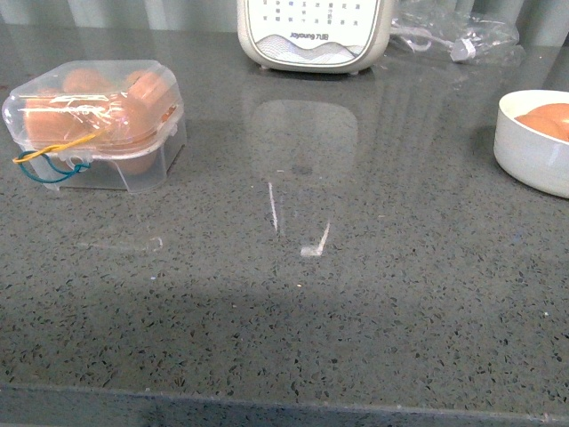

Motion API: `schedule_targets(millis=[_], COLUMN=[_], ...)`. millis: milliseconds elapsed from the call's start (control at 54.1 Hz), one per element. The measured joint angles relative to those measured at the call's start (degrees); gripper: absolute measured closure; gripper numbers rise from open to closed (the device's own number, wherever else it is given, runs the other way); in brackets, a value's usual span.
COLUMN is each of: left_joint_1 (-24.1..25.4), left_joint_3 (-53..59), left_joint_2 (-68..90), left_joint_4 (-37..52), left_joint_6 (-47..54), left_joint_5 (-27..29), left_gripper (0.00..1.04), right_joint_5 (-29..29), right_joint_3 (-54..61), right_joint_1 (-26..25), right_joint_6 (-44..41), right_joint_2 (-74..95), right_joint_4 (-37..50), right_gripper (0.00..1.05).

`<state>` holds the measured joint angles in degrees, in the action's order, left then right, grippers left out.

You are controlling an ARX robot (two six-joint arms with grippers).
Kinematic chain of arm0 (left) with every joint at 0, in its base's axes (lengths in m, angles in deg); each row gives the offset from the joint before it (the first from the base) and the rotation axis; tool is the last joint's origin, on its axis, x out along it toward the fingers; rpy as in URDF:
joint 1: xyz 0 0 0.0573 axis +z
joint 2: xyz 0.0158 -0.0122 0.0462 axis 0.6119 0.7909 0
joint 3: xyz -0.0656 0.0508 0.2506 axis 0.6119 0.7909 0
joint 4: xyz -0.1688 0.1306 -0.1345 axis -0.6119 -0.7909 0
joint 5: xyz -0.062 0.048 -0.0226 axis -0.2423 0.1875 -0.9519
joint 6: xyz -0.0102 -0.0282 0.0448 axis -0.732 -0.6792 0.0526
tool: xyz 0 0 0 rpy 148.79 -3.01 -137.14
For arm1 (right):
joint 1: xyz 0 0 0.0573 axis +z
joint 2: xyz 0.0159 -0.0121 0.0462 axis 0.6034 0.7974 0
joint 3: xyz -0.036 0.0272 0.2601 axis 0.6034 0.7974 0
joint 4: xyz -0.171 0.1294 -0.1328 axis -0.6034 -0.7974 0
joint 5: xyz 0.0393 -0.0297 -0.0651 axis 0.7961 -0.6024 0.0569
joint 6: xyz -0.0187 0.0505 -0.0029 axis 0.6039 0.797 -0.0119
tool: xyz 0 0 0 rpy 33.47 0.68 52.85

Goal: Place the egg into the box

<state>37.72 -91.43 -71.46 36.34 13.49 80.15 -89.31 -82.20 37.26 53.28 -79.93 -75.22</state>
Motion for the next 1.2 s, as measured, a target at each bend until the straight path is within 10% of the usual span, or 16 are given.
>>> schedule_targets(millis=[592,1202], left_joint_1=[0.00,0.00], left_joint_3=[0.00,0.00], left_joint_2=[-0.02,-0.02], left_joint_4=[0.00,0.00], left_joint_6=[0.00,0.00], left_joint_5=[0.00,0.00], left_gripper=[0.06,0.07], right_joint_5=[0.02,0.02], right_joint_3=[0.00,0.00], right_joint_1=[-0.02,0.00], right_joint_6=[0.00,0.00], right_joint_2=[0.00,0.00], right_joint_4=[0.00,0.00], right_gripper=[0.07,0.07])
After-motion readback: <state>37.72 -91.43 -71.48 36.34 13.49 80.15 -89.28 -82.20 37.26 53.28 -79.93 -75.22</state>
